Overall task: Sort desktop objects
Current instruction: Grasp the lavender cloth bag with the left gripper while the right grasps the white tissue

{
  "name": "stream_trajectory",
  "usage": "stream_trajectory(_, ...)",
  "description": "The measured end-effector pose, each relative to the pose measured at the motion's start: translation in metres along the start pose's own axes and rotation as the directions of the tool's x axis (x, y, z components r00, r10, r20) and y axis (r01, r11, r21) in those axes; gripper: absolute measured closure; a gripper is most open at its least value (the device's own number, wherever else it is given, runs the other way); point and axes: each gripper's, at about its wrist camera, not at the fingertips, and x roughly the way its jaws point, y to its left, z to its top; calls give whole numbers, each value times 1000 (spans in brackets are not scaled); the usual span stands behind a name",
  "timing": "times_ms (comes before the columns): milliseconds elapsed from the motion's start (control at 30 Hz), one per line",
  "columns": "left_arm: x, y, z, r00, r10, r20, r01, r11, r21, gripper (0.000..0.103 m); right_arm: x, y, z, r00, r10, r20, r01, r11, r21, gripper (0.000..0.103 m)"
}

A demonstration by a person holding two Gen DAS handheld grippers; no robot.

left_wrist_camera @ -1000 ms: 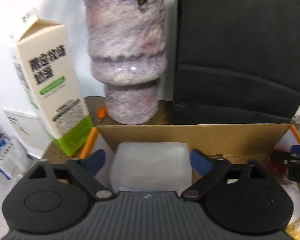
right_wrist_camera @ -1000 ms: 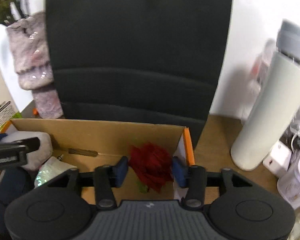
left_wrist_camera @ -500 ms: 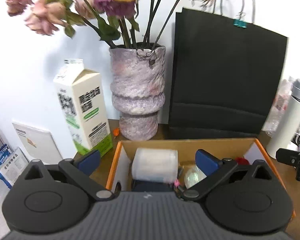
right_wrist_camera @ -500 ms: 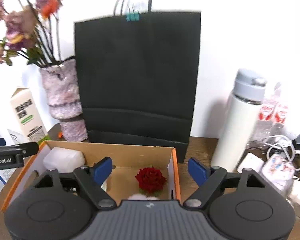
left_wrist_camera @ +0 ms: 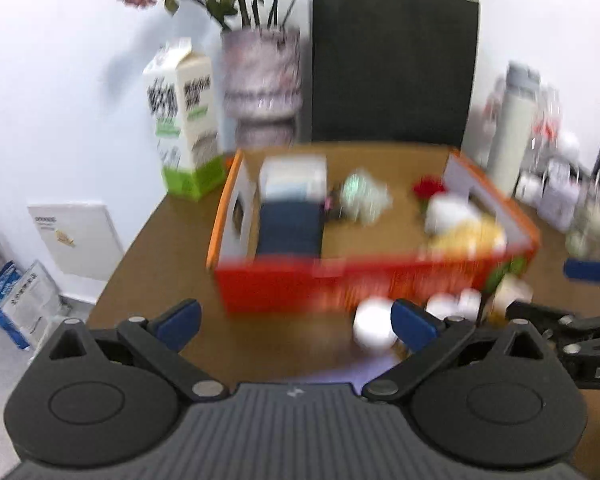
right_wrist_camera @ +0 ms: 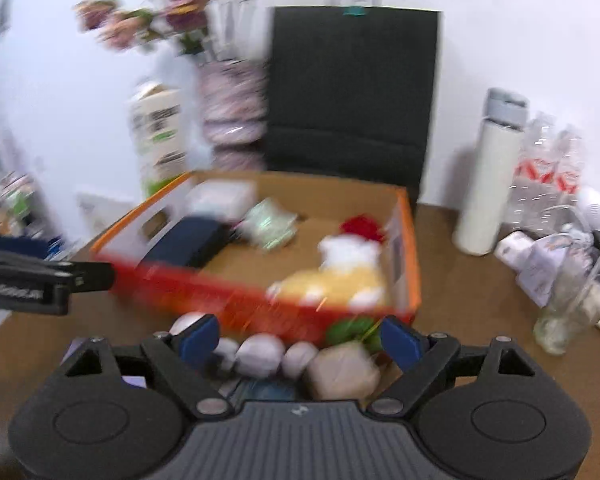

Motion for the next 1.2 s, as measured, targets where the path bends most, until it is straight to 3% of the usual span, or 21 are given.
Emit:
stream_trajectory(100, -11, 0, -37, 999, 12, 44, -12, 1000, 20, 0, -10, 13, -37, 999, 37, 34, -35, 998, -55, 16)
stream_trajectory(200, -27, 8, -65, 993, -1, 115, 4, 1000, -25, 0, -18, 23, -62, 998, 51, 43, -48, 997, -61, 16)
stream_trajectory(367, -32, 8, -87, 983, -40, 179, 44, 999, -20, 0, -20, 24, -89, 985, 154, 75, -157, 987, 43, 16)
stream_trajectory(433, -25, 10, -89, 984, -60, 166, 71, 996, -59, 0, -15, 29, -93, 990, 135, 45, -137, 989, 48, 18)
stream_trajectory(500, -13, 8, -88, 994, -21, 104, 30, 996, -79, 0, -14, 39, -98, 993, 105, 45, -104, 995, -8, 18)
stream_trajectory(733, -3, -4, -92, 996, 49, 79, -50, 999, 16, 0, -9, 50, -103, 995, 103, 17, -101, 992, -72, 27)
stream_trajectory(1100, 5, 6, -91, 999, 19, 26, -17, 998, -59, 0, -5, 41, -102, 991, 136, -3, -136, 990, -35, 30)
stream_trajectory(1200, 10, 9, -89, 1000, 4, 6, -4, 997, -76, 0, -4, 39, -101, 990, 141, -8, -141, 990, -22, 35)
